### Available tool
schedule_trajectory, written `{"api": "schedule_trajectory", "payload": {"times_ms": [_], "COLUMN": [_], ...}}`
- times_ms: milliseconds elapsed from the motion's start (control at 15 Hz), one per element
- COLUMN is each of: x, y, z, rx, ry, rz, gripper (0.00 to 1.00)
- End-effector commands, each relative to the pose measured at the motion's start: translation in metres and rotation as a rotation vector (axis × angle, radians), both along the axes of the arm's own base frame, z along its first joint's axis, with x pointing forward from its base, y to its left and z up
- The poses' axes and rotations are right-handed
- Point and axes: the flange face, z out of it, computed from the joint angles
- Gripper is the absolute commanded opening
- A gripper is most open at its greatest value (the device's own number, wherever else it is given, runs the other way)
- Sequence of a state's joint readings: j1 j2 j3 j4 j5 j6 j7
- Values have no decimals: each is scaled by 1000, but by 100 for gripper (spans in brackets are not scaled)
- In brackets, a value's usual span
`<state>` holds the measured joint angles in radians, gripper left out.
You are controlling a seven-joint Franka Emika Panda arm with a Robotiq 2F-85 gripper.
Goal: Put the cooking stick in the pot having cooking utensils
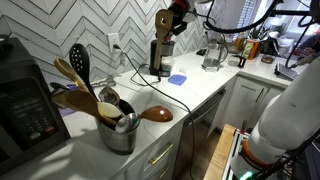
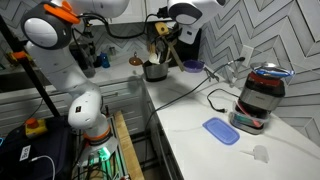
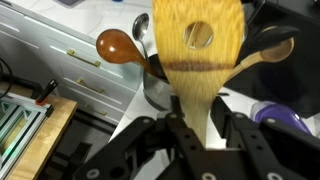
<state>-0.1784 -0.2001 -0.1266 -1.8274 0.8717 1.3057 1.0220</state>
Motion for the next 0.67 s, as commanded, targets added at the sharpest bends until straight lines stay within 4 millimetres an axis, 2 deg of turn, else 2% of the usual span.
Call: {"api": "schedule_trajectory", "payload": {"times_ms": [0, 133, 333, 467, 600], "x": [-2, -2, -13, -36, -60], "y": [46, 75, 108, 109, 101], "z": [10, 20, 16, -2, -21], "rx": [135, 207, 311, 345, 377], "ry": [-59, -104, -83, 22, 112], "rz": [95, 158, 273, 343, 404], "gripper": [10, 10, 10, 10, 10]}}
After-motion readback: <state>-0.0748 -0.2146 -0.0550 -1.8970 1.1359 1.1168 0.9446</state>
